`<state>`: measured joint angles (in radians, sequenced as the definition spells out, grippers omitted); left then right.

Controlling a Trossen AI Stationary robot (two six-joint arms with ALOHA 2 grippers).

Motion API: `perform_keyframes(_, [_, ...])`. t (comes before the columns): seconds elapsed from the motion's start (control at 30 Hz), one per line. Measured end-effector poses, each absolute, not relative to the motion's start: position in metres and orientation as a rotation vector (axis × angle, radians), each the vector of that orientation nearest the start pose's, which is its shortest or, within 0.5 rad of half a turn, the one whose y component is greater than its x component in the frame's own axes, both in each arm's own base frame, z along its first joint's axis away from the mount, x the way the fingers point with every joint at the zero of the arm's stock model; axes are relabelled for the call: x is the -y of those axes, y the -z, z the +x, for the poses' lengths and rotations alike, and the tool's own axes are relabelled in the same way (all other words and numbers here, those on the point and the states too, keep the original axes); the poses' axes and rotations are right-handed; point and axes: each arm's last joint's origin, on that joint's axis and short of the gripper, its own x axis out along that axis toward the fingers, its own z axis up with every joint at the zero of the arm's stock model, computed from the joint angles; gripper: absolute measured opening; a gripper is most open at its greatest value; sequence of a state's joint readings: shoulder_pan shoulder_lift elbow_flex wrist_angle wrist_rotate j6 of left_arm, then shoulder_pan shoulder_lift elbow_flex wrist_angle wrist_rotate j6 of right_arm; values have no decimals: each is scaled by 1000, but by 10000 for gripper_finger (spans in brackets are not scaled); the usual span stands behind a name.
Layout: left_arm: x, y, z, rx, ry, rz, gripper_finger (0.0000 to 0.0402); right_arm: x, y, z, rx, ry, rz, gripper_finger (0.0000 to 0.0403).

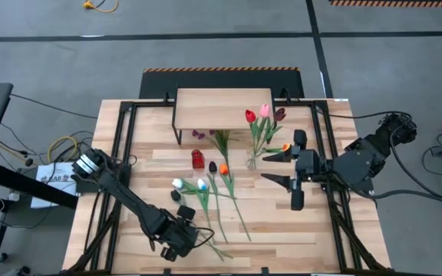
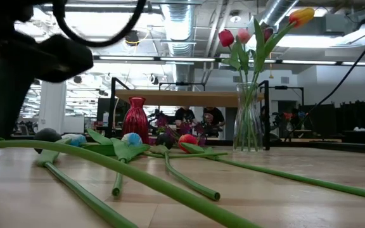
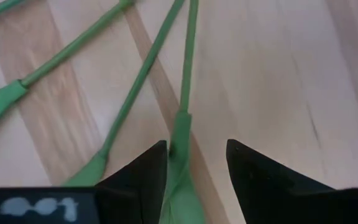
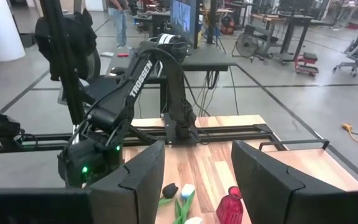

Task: Pick and place flowers into a vace then onto a shelf
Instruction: Put the yellow tulip into the transparent vase

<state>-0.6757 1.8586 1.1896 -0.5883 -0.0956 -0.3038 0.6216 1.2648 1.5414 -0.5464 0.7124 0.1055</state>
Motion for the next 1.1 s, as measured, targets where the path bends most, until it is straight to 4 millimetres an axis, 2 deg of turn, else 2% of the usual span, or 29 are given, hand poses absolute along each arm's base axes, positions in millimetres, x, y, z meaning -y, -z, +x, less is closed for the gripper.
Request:
perform_keyframes(0.27, [217, -157, 282, -1207, 269, 241, 155, -128, -456, 211, -207, 101, -61, 176])
perform_keyframes(0.67, [217, -157, 282, -1224, 311, 229, 147, -128, -456, 211, -207, 97, -61, 167])
perform_keyframes(0.8, [218, -157, 281, -1238, 339, 211, 109, -128, -456, 211, -207, 97, -61, 164])
perform_keyframes(1.0, [219, -157, 280, -1252, 363, 193, 20, -128, -456, 211, -207, 95, -60, 159])
perform_keyframes(1.1, [219, -157, 280, -1255, 366, 186, 9, -128, -456, 211, -207, 95, -60, 156])
